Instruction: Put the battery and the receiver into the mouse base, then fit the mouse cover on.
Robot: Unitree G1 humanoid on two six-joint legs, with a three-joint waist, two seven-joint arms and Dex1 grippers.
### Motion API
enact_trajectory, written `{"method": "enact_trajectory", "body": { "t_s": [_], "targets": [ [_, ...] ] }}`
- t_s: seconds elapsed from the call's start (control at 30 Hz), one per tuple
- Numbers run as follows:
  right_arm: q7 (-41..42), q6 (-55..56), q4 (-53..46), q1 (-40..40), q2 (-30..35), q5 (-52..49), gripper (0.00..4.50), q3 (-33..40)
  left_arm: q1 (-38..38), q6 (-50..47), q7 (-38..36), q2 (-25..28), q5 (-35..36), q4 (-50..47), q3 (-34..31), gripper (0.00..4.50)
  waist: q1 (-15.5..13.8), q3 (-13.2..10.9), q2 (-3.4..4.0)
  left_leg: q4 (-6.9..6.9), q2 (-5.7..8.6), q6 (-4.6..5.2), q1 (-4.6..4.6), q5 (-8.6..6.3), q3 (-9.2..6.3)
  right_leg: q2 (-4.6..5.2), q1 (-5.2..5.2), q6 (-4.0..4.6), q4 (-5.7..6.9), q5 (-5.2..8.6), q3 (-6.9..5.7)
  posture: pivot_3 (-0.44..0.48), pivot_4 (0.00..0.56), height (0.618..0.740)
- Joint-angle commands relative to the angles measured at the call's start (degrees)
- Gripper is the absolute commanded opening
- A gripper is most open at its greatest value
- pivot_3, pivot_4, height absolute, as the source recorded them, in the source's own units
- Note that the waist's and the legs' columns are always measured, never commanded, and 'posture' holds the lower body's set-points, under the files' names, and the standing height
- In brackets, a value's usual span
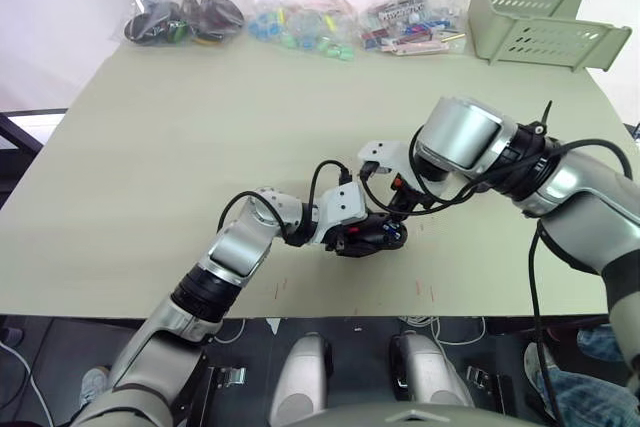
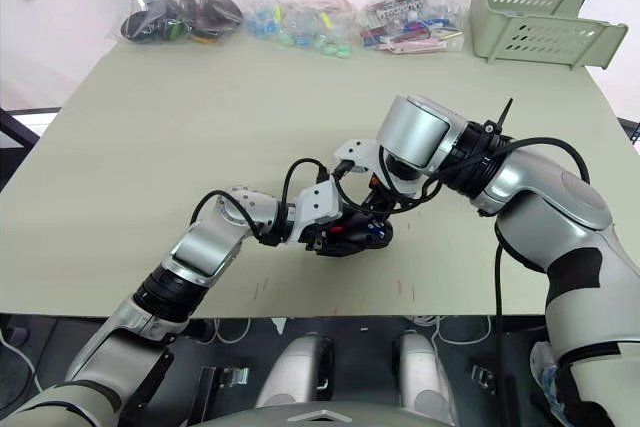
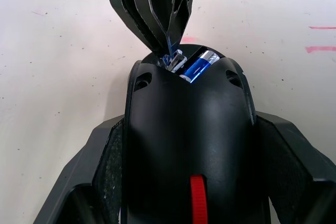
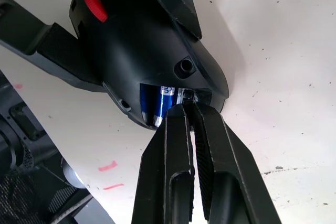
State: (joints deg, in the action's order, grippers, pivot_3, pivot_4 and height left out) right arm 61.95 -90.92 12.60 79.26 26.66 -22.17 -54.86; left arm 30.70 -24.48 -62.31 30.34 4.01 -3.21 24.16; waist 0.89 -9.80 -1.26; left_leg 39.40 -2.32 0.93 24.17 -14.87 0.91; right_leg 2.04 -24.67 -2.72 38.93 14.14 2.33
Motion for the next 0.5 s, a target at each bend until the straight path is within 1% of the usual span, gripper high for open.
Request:
{"method": "enact_trajectory", "body": {
  "t_s": [0.03, 0.3, 0.5],
  "targets": [
    [-1.8, -1.5, -2.3, -1.8, -0.1, -1.9, 0.00, -0.5, -0.4, 0.0, 1.0, 0.2, -0.8, -0.6, -0.3, 3.01, 0.0, 0.0, 0.00, 0.00, 0.00, 0.00, 0.00, 0.00, 0.00, 0.00, 0.00, 0.00, 0.00, 0.00, 0.00, 0.000, 0.150, 0.740],
    [-7.6, -1.6, -11.0, -5.6, 2.8, -4.8, 0.00, 0.4, -0.3, -0.3, 1.1, 0.1, -0.7, -0.6, -0.3, 3.01, 0.0, 0.0, -0.02, -0.01, 0.00, 0.00, -0.02, 0.00, 0.00, 0.00, 0.02, 0.00, 0.00, 0.00, 0.01, 0.000, 0.150, 0.740],
    [-13.2, -1.6, -14.0, -9.0, 4.2, -7.0, 0.00, 4.2, -0.3, -0.2, 0.9, 0.3, -0.7, -0.4, -0.4, 3.01, 0.0, 0.0, -0.03, -0.04, 0.00, 0.00, -0.12, 0.00, 0.00, 0.00, 0.13, 0.00, -0.04, 0.00, 0.01, 0.000, 0.150, 0.740]
  ]
}}
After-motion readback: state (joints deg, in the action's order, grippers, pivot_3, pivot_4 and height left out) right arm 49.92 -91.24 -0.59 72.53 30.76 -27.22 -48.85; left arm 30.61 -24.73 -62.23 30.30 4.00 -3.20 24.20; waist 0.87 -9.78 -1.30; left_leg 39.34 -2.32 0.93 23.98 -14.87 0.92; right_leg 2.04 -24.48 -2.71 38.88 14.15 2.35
